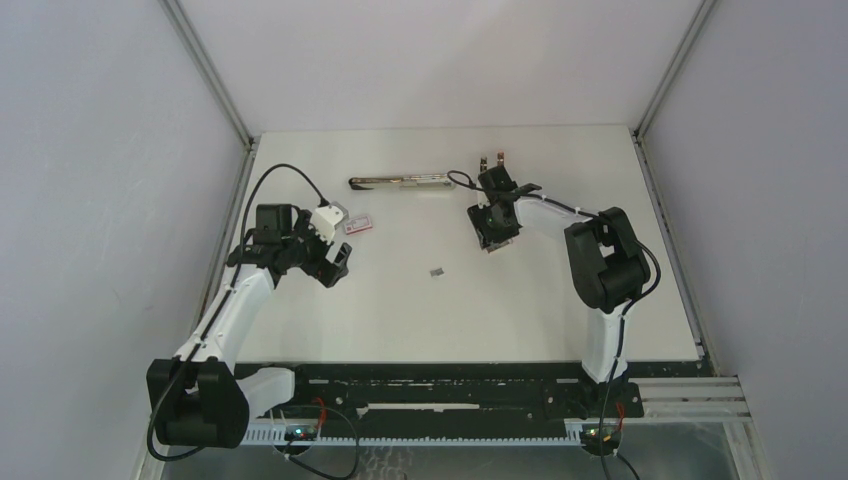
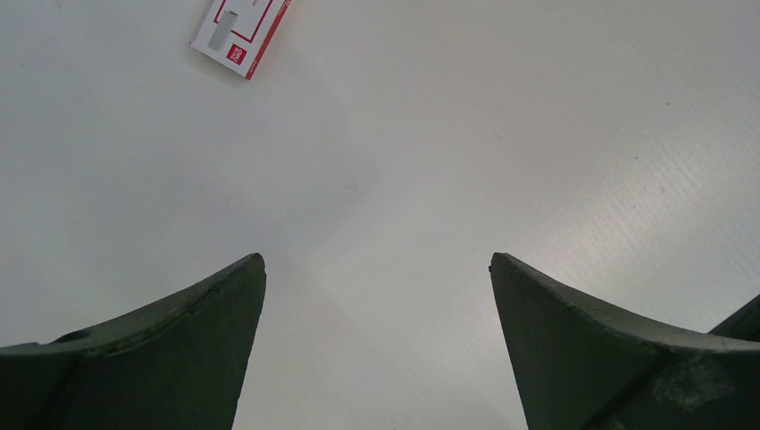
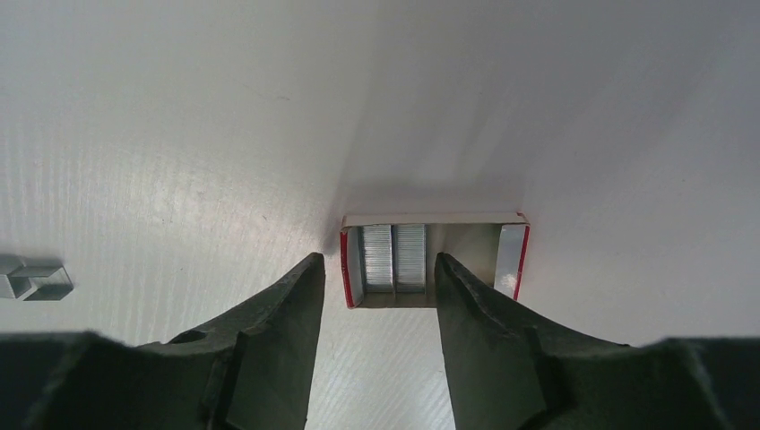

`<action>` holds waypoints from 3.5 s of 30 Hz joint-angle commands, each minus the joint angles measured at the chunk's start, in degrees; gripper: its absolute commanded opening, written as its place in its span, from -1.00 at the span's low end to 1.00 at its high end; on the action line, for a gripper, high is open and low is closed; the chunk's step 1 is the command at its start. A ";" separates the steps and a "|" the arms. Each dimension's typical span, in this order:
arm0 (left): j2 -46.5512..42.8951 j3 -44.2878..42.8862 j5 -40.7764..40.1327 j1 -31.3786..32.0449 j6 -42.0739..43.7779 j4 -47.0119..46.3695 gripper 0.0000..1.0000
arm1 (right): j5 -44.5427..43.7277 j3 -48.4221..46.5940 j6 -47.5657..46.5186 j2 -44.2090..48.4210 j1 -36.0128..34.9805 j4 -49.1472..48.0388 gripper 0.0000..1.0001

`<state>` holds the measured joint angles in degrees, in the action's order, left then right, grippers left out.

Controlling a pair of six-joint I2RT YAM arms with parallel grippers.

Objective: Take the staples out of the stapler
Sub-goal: Adjust the staple in the staple box, then pick up the staple from the center of the board.

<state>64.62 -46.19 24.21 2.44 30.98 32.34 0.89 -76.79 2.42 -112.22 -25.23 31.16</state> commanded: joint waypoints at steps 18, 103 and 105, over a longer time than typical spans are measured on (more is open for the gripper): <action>-0.47 -0.43 0.68 -0.55 0.48 -0.03 0.99 | 17.38 -8.57 -19.83 3.59 -5.60 1.46 -0.17; -0.46 -0.47 0.75 -0.67 0.85 0.19 0.99 | 26.55 -17.93 -49.70 -11.29 -13.44 15.26 -0.40; -0.37 -0.48 0.76 -0.61 0.83 0.26 0.99 | 26.54 -18.04 -49.77 -11.38 -13.44 15.42 -0.46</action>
<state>64.62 -46.19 24.21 2.44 31.03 32.73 25.65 -93.78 -46.59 -123.66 -38.39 45.98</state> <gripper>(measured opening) 0.996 0.291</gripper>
